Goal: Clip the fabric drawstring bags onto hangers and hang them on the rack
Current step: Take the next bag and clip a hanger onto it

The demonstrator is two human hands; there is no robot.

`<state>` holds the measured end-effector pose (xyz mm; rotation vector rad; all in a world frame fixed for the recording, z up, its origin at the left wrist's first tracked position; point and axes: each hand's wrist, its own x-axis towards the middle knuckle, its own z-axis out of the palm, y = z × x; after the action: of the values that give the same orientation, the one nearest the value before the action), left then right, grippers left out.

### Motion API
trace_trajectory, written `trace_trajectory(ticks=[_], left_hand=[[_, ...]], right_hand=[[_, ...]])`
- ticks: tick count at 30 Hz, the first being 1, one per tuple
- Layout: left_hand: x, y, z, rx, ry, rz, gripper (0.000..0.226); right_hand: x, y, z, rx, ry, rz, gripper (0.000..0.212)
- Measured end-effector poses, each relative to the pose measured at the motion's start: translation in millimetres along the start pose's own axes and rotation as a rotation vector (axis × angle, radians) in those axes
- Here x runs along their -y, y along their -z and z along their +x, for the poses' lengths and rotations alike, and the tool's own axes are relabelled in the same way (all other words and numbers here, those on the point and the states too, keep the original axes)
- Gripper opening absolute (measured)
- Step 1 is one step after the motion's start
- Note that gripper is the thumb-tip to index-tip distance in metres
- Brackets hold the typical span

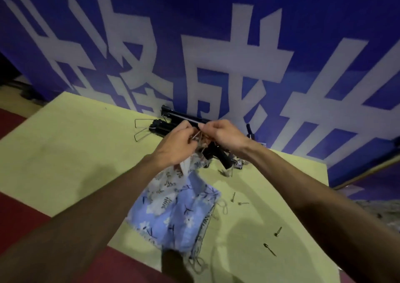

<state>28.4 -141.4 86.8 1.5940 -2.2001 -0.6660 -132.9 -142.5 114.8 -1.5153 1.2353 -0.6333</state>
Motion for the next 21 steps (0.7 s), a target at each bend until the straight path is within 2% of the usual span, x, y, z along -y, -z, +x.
trace_trajectory(ticks=[4, 7, 12, 15, 21], left_hand=[[-17.9, 41.5, 5.9, -0.119, -0.028, -0.100, 0.009], [-37.7, 63.8, 11.3, -0.181, -0.018, -0.220, 0.013], [-75.2, 78.7, 20.4, -0.135, -0.085, -0.466, 0.014], [-91.3, 74.1, 32.3, -0.123, -0.139, -0.447, 0.011], [-115.8, 41.8, 45.4, -0.035, -0.192, -0.355, 0.023]], right_hand=[[59.0, 10.3, 0.5, 0.028, 0.143, -0.024, 0.033], [97.5, 22.0, -0.8, -0.016, 0.212, -0.085, 0.031], [139.5, 52.4, -13.1, -0.114, 0.252, -0.122, 0.031], [147.9, 67.8, -21.3, -0.196, 0.245, -0.135, 0.032], [151.6, 95.6, -45.9, -0.342, 0.217, -0.030, 0.034]])
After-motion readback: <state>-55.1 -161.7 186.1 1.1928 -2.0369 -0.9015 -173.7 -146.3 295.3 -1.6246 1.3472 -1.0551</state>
